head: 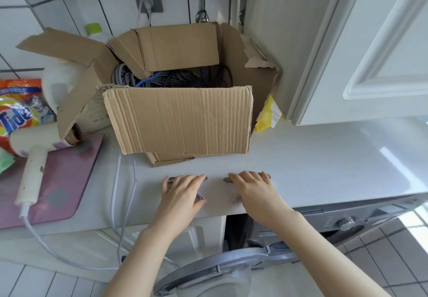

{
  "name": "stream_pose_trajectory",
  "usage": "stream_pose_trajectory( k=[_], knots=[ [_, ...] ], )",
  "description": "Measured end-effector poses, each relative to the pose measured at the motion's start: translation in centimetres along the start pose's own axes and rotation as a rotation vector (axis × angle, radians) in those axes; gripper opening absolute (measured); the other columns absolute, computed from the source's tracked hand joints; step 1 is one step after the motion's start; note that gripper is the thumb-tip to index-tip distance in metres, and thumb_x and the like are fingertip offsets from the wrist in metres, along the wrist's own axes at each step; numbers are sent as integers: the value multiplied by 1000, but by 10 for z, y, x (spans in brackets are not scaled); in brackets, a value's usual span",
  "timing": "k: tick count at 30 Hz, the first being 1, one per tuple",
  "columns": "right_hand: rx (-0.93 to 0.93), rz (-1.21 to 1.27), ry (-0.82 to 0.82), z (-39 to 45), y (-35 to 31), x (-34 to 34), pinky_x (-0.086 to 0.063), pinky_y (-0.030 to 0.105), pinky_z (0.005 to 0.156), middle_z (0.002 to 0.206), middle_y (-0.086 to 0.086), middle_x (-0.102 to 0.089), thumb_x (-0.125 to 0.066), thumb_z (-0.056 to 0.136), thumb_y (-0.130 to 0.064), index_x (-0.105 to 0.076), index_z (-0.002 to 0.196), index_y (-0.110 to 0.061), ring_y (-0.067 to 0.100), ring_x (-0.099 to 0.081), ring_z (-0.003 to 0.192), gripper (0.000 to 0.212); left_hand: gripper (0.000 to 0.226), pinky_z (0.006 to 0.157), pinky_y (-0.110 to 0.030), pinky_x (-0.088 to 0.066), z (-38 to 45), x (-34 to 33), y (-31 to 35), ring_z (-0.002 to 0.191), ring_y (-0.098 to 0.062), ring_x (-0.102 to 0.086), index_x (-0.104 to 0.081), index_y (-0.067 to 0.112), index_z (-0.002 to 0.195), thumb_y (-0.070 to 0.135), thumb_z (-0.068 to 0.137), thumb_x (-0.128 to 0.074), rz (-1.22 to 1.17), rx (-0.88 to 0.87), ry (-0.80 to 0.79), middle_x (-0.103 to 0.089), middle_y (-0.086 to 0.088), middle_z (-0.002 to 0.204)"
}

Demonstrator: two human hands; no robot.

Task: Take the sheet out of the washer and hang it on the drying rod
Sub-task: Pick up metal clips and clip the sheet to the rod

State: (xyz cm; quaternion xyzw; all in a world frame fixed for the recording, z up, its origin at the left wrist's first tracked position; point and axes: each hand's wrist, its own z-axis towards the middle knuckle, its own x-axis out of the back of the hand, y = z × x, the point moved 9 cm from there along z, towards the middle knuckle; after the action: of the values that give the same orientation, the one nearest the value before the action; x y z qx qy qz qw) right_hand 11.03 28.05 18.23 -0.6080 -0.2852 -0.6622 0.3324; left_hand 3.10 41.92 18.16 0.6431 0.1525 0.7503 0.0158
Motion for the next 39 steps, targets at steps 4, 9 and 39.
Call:
stream_pose_trajectory(
  k=[4,9,39],
  knots=[
    [-65,51,-72,-5,2,10,-22,57,110,132,0,-48,-49,88,-6,-29,146,-27,26,-46,122,65,60,115,-48,-15,5,9,1,130,-12,-41,-30,32,148,48,94,-52,-59,40,-44,-41,14,142],
    [-188,358,-8,-26,14,40,-20,53,115,134,-11,-44,-52,86,-11,-18,149,-35,16,-46,120,75,66,103,-29,-35,13,43,20,117,-9,-49,-38,26,145,41,87,-67,-455,26,41,-46,14,131],
    [-1003,635,463,-339,-42,80,-46,15,78,96,-14,-58,-81,74,-32,-30,103,-46,1,-58,93,61,56,82,-9,-48,-132,33,173,100,3,-64,-50,31,106,-1,69,-78,-978,-359,-430,-64,9,109]
  ],
)
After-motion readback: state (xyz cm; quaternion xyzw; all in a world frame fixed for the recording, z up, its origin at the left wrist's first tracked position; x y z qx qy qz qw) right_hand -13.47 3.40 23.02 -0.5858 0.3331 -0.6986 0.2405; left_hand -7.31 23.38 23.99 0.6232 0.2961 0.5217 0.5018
